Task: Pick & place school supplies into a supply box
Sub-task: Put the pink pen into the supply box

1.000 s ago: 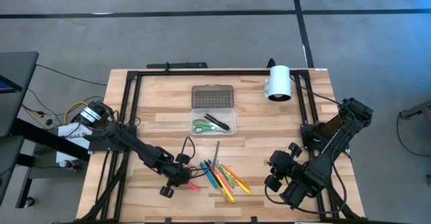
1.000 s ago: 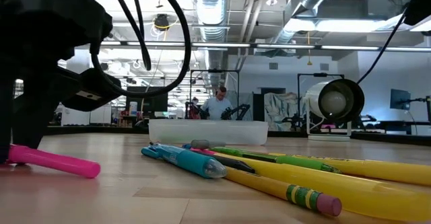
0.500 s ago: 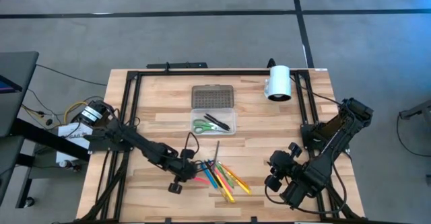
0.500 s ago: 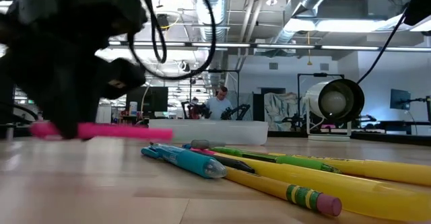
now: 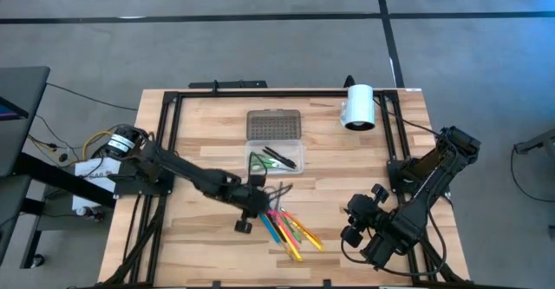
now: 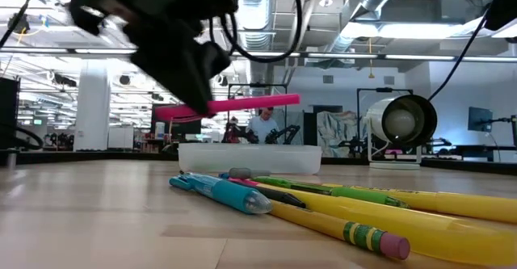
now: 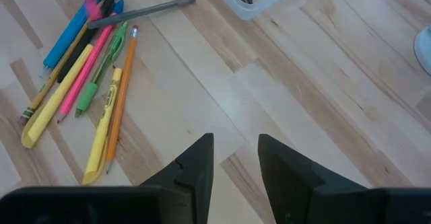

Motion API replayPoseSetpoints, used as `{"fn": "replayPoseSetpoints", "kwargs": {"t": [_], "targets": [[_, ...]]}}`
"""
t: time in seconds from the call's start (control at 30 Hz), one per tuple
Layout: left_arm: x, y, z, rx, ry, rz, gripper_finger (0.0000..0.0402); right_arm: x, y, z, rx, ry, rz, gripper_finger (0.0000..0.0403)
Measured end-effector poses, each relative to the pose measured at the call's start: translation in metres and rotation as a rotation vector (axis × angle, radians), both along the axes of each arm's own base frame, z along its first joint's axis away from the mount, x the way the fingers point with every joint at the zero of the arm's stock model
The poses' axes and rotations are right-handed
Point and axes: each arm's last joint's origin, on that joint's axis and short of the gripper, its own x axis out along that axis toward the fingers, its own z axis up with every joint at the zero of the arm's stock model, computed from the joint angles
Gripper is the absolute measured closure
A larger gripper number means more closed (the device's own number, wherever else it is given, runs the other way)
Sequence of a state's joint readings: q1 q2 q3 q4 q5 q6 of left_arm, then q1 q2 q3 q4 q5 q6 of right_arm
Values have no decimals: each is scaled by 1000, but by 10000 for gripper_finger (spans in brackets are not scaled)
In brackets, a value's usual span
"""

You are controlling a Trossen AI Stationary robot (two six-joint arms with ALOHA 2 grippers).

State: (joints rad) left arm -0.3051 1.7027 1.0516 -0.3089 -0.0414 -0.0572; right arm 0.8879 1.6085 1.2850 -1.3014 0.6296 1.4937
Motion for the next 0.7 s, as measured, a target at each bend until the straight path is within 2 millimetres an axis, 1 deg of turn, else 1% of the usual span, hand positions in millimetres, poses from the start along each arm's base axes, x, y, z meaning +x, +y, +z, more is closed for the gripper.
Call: {"fn": "replayPoseSetpoints", "kwargs": {"t": [0.13,0.27,0.47,0.57,0.7], "targets": [[11,29,7,57,-15,60,358,0,0,0,5,-4,0,291],[19,62,13,126,-34,130,358,1,1,0,10,-8,0,291],[21,113,13,170,-22,222,358,1,1,0,12,-10,-1,291],[20,130,13,195,-16,232,358,1,1,0,9,-21,0,291],[19,143,13,258,-11,172,358,3,1,1,-4,-53,-6,291]]}}
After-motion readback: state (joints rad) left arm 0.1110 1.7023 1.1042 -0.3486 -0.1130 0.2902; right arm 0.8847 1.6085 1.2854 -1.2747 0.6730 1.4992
